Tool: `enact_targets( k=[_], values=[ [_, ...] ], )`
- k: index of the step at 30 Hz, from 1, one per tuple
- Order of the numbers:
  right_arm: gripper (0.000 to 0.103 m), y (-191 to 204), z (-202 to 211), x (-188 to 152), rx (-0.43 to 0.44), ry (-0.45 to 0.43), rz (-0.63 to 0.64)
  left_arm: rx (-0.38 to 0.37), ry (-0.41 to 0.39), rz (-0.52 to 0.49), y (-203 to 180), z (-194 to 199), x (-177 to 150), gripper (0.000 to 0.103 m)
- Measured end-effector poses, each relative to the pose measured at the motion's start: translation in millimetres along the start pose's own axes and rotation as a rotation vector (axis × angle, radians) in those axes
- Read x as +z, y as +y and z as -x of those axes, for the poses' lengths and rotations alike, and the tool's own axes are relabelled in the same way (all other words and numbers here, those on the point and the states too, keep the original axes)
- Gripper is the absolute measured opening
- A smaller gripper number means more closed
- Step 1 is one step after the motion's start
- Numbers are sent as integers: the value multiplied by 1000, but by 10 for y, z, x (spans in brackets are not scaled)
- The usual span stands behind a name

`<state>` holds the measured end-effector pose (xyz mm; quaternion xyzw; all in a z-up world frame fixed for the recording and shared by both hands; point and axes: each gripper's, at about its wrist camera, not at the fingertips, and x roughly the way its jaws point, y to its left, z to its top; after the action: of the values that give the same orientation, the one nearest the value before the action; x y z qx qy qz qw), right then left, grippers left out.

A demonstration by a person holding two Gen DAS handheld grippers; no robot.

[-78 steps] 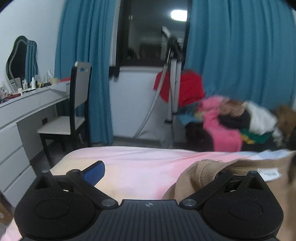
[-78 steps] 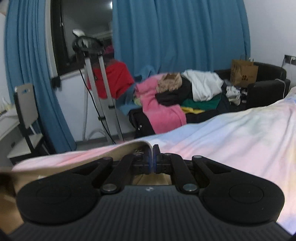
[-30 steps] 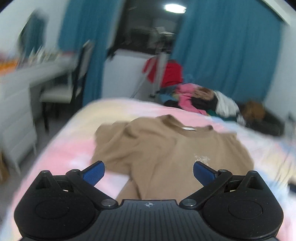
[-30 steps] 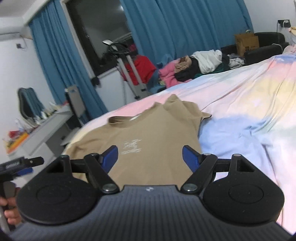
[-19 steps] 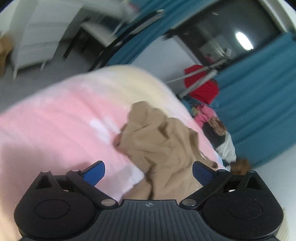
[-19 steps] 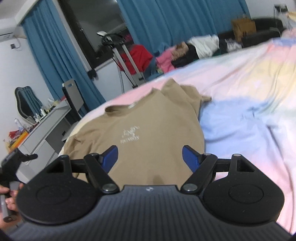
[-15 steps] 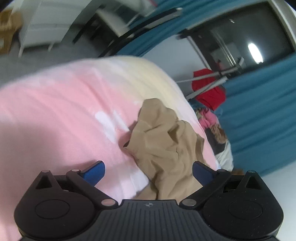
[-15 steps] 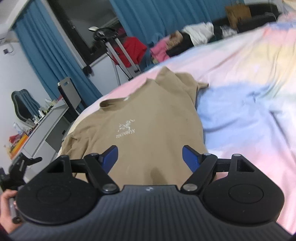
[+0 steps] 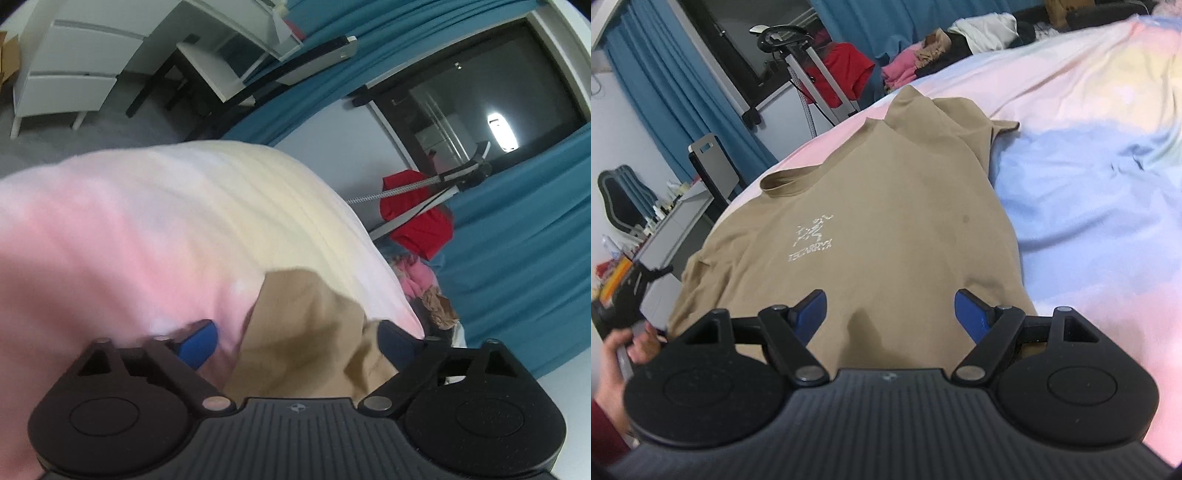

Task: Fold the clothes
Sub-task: 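Smooth the laid-out shirt with the right gripper while the left gripper tugs the hem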

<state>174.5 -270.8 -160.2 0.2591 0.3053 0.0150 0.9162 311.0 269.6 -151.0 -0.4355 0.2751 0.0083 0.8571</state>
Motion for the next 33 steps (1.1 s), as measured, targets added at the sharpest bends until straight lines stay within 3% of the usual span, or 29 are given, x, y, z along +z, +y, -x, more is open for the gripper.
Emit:
enact_targets(
  k=[2,4,5,6,13,20,22,24,28,33],
  values=[
    [78,10,-36,7,-9,-6,21,21,-7,-52,-107,-35,58,61],
    [78,37,-60,12,-18,-13,44,42,-14,-104,-214,-70,117,37],
    [78,54,-65,12,-21,-15,55,53,-17,-130,-267,-88,146,14],
    [79,63,-64,11,-22,-15,61,63,-21,-156,-321,-106,175,4],
    [78,51,-29,30,-22,-26,56,158,-31,-309,-579,-226,297,2],
    [78,61,-82,40,-33,-48,88,274,-28,-434,-717,-343,333,3],
    [78,69,-98,42,-36,-58,100,308,-27,-469,-757,-376,343,13],
    [78,71,-101,50,-36,-65,111,330,-23,-504,-795,-369,322,37],
    [78,83,-53,73,-28,-85,122,283,-10,-570,-894,46,-7,51],
    [78,157,138,84,-13,-141,160,191,-18,-658,-1163,756,-589,76]
  ],
)
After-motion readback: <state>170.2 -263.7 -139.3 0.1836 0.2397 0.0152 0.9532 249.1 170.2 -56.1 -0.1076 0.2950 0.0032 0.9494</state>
